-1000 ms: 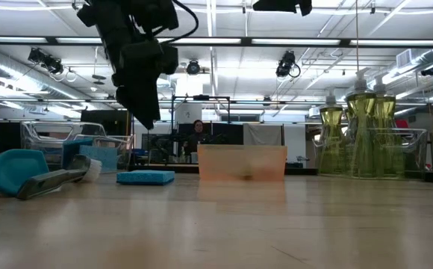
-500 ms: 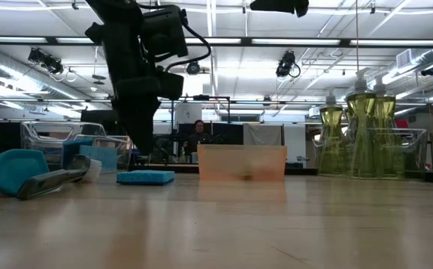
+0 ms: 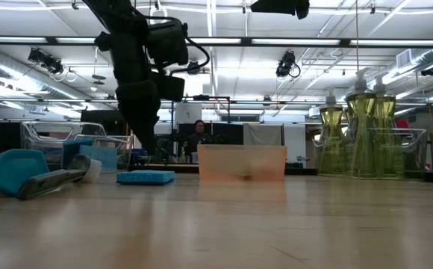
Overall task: Pick & Place Kitchen Sink Supplies
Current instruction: Put the blue sponge into the left transparent bin
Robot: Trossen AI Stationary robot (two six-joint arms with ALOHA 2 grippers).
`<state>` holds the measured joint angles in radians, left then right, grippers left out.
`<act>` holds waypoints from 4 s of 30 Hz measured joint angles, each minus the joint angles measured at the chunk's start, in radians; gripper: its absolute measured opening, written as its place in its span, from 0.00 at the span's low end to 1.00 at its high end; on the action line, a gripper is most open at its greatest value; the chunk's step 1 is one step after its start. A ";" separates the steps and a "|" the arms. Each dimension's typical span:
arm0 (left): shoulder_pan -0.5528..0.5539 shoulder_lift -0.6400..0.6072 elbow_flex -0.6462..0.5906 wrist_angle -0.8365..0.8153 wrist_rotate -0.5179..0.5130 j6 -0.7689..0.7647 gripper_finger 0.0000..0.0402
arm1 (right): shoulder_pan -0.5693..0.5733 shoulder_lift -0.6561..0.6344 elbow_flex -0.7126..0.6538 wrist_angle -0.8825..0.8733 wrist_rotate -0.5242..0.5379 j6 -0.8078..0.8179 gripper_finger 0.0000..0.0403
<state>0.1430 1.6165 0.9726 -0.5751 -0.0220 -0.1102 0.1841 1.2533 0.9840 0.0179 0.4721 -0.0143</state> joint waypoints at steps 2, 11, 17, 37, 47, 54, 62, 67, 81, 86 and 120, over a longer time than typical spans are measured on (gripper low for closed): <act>0.026 0.000 0.000 0.009 0.024 0.026 0.69 | 0.000 0.000 0.000 -0.007 0.000 0.000 0.60; 0.109 0.000 0.000 0.040 0.126 0.129 0.69 | 0.000 0.000 0.000 -0.050 -0.001 0.003 0.60; 0.125 0.011 0.000 0.045 0.154 0.175 0.69 | 0.000 0.000 0.000 -0.050 0.000 0.003 0.60; 0.105 0.100 0.000 0.040 0.207 0.185 0.55 | 0.000 0.000 0.000 -0.082 -0.001 -0.006 0.60; 0.105 0.138 0.001 0.046 0.207 0.179 0.44 | -0.004 0.000 0.000 -0.082 0.000 -0.020 0.60; 0.106 0.152 0.002 0.037 0.221 0.175 0.40 | -0.004 0.000 -0.001 -0.084 0.000 -0.020 0.60; 0.108 0.152 0.002 0.030 0.208 0.167 0.14 | -0.007 0.000 -0.001 -0.082 0.008 -0.027 0.60; 0.107 0.151 0.002 0.026 0.206 0.146 0.02 | -0.007 0.000 -0.001 -0.081 0.009 -0.028 0.60; 0.107 0.109 0.102 -0.119 0.218 0.179 0.00 | -0.008 0.000 -0.001 -0.063 0.009 -0.028 0.60; 0.107 0.109 0.231 -0.202 0.153 0.232 0.00 | -0.021 0.000 -0.001 -0.050 0.009 -0.023 0.60; 0.355 0.099 0.852 -0.721 -0.289 0.285 0.00 | -0.105 0.000 -0.001 -0.007 0.010 0.059 0.60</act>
<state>0.4977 1.7150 1.8241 -1.2961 -0.3109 0.1747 0.0786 1.2533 0.9833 0.0109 0.4816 0.0448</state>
